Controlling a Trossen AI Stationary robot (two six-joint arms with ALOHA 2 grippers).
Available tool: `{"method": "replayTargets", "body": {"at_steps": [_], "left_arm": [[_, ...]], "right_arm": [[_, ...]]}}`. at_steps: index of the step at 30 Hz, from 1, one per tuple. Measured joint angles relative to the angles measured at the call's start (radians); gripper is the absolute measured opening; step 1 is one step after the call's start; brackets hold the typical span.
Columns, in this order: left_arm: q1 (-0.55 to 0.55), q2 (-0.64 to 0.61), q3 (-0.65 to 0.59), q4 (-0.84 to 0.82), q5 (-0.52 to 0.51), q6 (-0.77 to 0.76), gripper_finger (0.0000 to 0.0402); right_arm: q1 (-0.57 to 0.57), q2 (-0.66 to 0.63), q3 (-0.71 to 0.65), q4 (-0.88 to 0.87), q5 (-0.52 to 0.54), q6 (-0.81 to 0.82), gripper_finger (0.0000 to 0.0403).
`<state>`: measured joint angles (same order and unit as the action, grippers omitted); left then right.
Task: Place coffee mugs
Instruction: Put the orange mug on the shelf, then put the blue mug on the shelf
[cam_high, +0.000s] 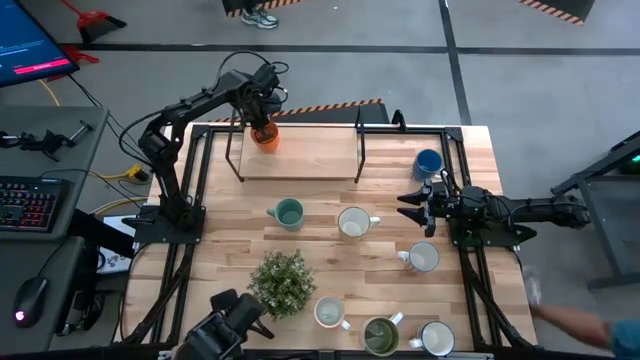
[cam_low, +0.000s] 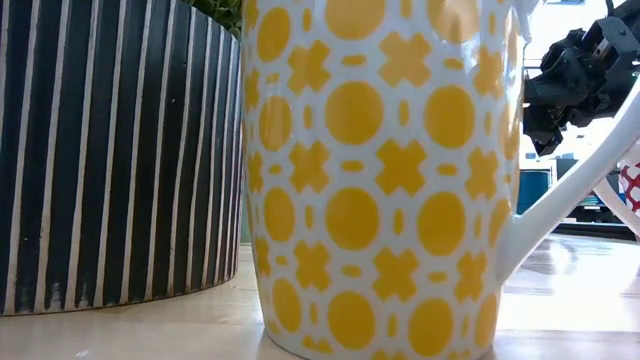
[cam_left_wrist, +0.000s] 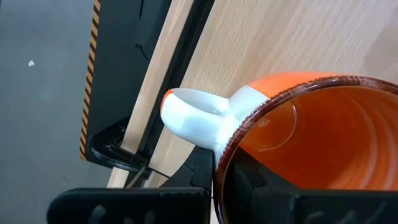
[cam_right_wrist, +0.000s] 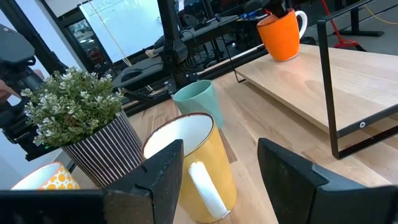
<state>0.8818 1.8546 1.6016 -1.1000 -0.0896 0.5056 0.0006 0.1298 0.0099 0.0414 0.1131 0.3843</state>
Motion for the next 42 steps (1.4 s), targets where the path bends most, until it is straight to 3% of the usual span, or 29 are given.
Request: {"method": "replayTargets", "body": {"at_steps": [9,19,26,42], "left_arm": [[0.0,-0.002,-0.001,-0.004,-0.011,0.001,0.0051],[0.0,-0.002,-0.001,-0.003,-0.021,-0.012,0.0059],[0.0,-0.002,0.066,-0.02,-0.024,-0.026,0.006],[-0.006,-0.003,0.23,-0.269,-0.026,-0.031,0.0061]], "right_arm": [[0.0,0.0,0.0,-0.007,0.0,0.0,0.0193],[0.0,0.0,0.0,-0.008,-0.001,-0.011,0.0193],[0.0,0.0,0.0,-0.01,-0.011,-0.011,0.0193],[0.0,0.0,0.0,-0.012,-0.016,-0.045,0.0193]]}}
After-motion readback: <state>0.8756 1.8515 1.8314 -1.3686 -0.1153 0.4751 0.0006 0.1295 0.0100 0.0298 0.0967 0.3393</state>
